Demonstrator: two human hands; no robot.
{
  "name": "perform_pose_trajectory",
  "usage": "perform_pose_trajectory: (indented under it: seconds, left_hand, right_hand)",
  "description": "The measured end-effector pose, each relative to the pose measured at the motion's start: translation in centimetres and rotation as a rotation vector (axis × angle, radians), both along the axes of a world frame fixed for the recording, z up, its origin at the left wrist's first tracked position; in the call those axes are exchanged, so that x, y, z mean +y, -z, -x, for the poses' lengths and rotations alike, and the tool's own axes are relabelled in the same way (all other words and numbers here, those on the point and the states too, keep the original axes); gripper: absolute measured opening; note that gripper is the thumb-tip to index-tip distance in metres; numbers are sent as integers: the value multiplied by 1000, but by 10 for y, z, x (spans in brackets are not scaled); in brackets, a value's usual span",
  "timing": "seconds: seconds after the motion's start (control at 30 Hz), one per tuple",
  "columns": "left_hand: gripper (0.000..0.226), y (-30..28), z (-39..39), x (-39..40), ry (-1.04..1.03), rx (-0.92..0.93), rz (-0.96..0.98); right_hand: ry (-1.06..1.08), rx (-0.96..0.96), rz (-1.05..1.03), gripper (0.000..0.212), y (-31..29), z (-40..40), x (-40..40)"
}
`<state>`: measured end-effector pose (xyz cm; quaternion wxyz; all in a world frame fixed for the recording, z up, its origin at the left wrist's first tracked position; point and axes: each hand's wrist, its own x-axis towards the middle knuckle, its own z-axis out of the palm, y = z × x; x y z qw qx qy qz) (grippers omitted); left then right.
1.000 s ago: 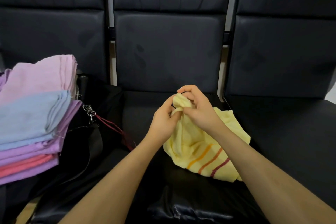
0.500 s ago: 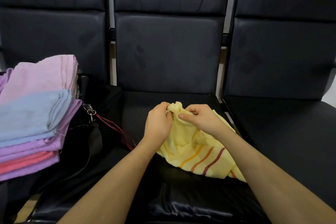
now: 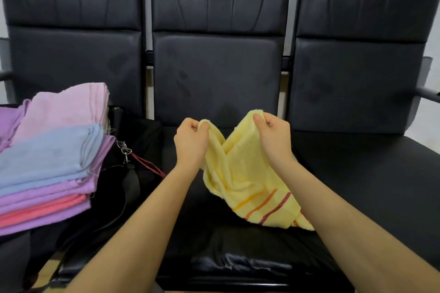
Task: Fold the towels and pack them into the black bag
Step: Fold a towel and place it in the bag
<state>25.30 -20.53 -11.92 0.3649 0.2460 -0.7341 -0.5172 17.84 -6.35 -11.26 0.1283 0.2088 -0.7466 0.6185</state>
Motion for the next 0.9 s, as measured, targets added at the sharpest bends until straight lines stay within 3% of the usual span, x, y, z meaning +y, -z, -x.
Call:
perform_pose_trajectory:
  seconds: [0.13, 0.3, 0.5, 0.67, 0.9]
  left_hand:
    - [13, -34, 2, -6, -3, 80, -25]
    - [25, -91, -2, -14, 25, 202, -22]
    - [40, -147, -11, -28, -4, 220, 54]
    - [43, -170, -20, -41, -57, 221, 77]
    - [45, -170, -31, -49, -65, 262, 85]
  right_hand:
    - [63, 33, 89, 36, -31, 0, -1]
    - [137, 70, 252, 42, -85, 0, 4]
    - [179, 88, 376, 38, -141, -9, 19]
    - [150, 72, 331, 28, -168, -7, 29]
    - [279, 69, 287, 35, -176, 0, 41]
